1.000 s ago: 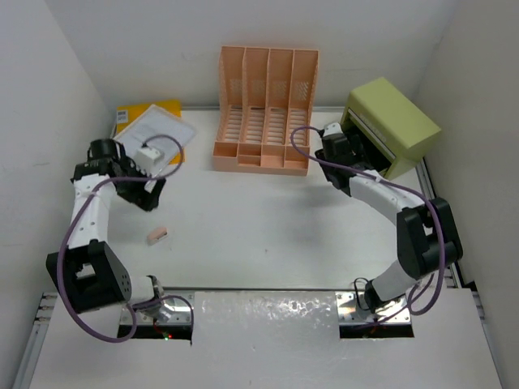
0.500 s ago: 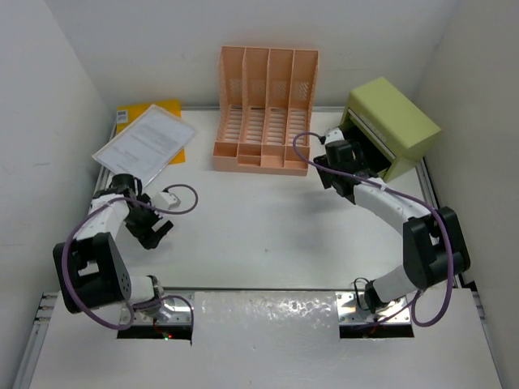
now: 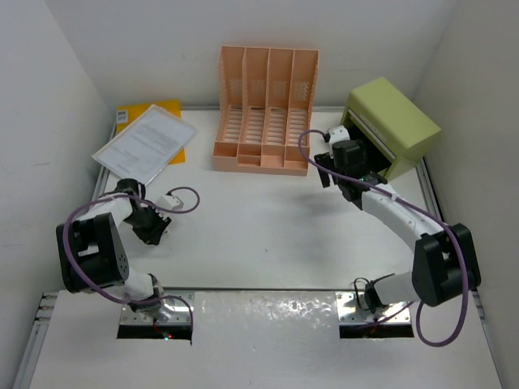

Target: Organize the desk

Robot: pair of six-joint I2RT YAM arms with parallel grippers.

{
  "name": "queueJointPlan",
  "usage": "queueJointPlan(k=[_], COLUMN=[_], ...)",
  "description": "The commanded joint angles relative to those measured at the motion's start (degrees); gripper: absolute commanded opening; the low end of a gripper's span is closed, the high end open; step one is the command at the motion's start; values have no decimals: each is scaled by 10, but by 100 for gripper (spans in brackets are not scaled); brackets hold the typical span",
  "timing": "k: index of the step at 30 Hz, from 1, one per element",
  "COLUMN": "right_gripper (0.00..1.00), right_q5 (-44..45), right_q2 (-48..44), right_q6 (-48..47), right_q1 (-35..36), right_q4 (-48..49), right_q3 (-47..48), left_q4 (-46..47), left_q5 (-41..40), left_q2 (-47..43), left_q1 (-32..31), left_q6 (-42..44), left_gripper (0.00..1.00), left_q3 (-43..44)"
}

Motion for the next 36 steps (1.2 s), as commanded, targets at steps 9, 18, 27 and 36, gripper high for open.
queueJointPlan(k=[9, 18, 27, 36], right_gripper=[88, 88, 81, 78], right_q5=[-418, -631, -648, -684], right_q2=[-66, 16, 102, 163], right_q6=[53, 158, 119, 162], right_q1=[23, 150, 220, 239], right_q4=[82, 316, 300, 347], right_q3=[6, 63, 135, 171], left_q4=[-178, -92, -207, -230], left_q5=[357, 437, 504, 511], left_q2=[-35, -96, -109, -107], left_q1=[-14, -159, -177, -177], left_q6=[-10, -202, -82, -38], left_gripper=[0, 0, 0, 0], left_q3=[199, 265, 305, 296])
